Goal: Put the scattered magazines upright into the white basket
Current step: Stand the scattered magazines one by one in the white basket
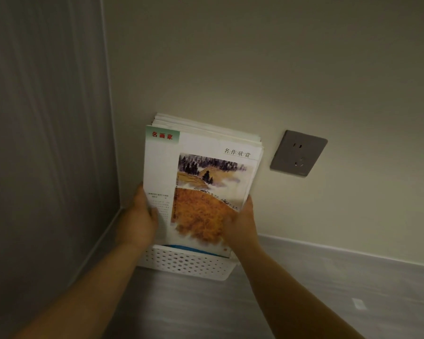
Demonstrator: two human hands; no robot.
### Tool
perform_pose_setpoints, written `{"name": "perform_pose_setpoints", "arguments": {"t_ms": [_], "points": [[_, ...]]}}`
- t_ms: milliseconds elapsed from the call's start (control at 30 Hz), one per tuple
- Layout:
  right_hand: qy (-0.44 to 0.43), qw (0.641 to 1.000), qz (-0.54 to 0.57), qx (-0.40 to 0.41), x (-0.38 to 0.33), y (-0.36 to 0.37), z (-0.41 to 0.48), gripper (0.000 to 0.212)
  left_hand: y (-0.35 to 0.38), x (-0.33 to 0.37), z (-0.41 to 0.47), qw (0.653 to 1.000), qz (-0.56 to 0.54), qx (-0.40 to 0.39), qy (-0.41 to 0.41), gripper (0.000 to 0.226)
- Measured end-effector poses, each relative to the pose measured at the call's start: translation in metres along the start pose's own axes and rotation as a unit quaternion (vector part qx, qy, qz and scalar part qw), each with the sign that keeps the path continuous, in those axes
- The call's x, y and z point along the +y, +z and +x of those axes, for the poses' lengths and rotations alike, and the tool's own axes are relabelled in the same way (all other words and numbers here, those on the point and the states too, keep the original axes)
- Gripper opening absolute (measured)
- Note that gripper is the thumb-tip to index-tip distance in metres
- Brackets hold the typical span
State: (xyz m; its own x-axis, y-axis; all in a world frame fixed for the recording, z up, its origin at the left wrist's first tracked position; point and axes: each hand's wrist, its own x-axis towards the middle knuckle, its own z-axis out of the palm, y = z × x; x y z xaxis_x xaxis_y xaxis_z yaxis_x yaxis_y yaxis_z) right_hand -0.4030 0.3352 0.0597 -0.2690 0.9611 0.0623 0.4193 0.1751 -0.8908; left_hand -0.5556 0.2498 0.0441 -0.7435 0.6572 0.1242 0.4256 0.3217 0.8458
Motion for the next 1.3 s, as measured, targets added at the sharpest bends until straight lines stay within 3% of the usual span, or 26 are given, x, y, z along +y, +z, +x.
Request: {"name": "perform_pose_setpoints", "arguments": {"t_ms": [167, 300, 367, 500, 667, 767, 867, 1000, 1300], "points": [[0.02, 0.999, -0.037, -0.025, 0.003, 0.0, 0.005, 0.074, -0.001, -0.005, 0.002, 0.997, 0.067, -0.027, -0.001, 0.05], [0.017, 0.998, -0.015, -0.052, 0.0, -0.014, 0.004, 0.054, -0.003, -0.004, -0.003, 0.996, 0.074, -0.041, -0.005, 0.062], [-0.006, 0.998, -0.044, -0.053, -0.001, -0.023, -0.003, 0.045, -0.003, -0.005, -0.008, 0.997, 0.068, -0.026, 0.004, 0.063], [-0.031, 0.992, -0.112, -0.045, 0.007, -0.045, -0.022, 0.052, 0.001, 0.004, -0.031, 0.995, 0.087, 0.048, 0.027, 0.071], [-0.024, 0.986, -0.161, 0.023, 0.035, -0.096, -0.04, 0.023, 0.022, 0.035, -0.082, 0.989, -0.007, 0.061, 0.133, 0.046], [0.008, 0.983, -0.175, 0.053, 0.055, -0.139, -0.051, 0.016, 0.048, 0.052, -0.119, 0.99, -0.04, 0.007, 0.134, 0.028], [0.017, 0.981, -0.182, 0.071, 0.077, -0.185, -0.068, 0.015, 0.08, 0.066, -0.158, 0.986, -0.079, -0.097, 0.11, 0.011], [0.036, 0.973, -0.209, 0.09, 0.118, -0.269, -0.094, 0.016, 0.129, 0.087, -0.208, 0.97, -0.053, -0.216, 0.101, 0.035], [0.204, 0.934, -0.247, 0.157, 0.287, -0.5, -0.166, 0.028, 0.277, 0.165, -0.347, 0.943, 0.006, -0.299, 0.149, 0.038]]}}
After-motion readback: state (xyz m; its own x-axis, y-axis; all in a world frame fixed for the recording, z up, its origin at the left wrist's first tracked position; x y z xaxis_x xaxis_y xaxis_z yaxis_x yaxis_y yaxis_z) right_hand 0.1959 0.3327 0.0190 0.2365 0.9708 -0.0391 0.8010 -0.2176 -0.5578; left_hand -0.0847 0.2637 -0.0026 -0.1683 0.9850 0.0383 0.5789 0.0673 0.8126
